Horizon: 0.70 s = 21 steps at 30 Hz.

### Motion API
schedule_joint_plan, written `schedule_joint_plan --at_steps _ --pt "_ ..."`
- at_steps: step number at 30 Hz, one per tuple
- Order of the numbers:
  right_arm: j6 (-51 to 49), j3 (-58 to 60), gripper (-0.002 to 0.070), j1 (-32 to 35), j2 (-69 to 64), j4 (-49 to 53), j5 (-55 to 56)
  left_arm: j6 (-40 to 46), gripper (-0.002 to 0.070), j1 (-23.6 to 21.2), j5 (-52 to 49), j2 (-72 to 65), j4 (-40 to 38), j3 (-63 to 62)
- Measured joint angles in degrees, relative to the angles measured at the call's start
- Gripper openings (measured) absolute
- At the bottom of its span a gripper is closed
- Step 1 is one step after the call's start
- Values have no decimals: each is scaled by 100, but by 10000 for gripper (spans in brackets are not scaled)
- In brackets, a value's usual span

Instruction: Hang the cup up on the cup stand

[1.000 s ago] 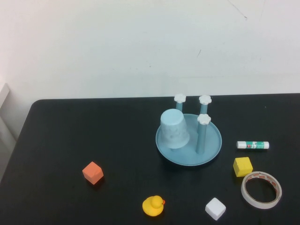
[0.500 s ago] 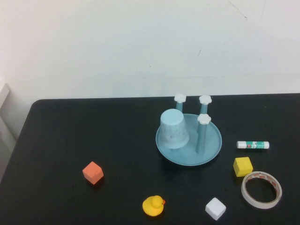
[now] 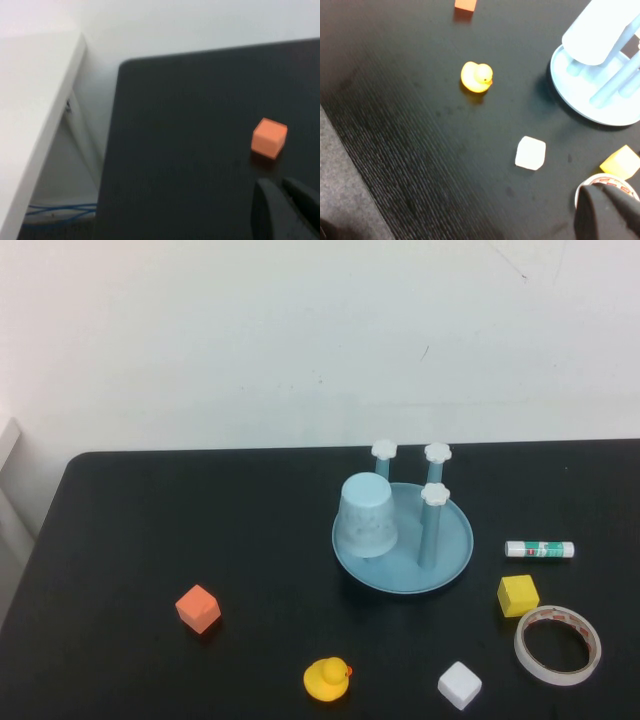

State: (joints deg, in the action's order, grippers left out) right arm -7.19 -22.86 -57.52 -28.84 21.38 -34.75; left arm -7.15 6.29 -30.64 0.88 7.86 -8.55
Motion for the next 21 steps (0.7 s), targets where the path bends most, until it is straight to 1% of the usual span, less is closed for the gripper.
schedule_joint_plan --at_steps 5,9,16,21 --pt "0 0 -1 0 0 -2 0 110 -1 -42 687 0 -114 510" --pt "0 0 -1 0 0 -2 0 110 -1 -42 820 0 -202 860" --pt "0 0 -1 0 0 -13 0 266 -1 -42 1054 0 -280 899" --pt "0 0 -1 0 0 -13 0 920 -1 -42 1075 0 -468 903"
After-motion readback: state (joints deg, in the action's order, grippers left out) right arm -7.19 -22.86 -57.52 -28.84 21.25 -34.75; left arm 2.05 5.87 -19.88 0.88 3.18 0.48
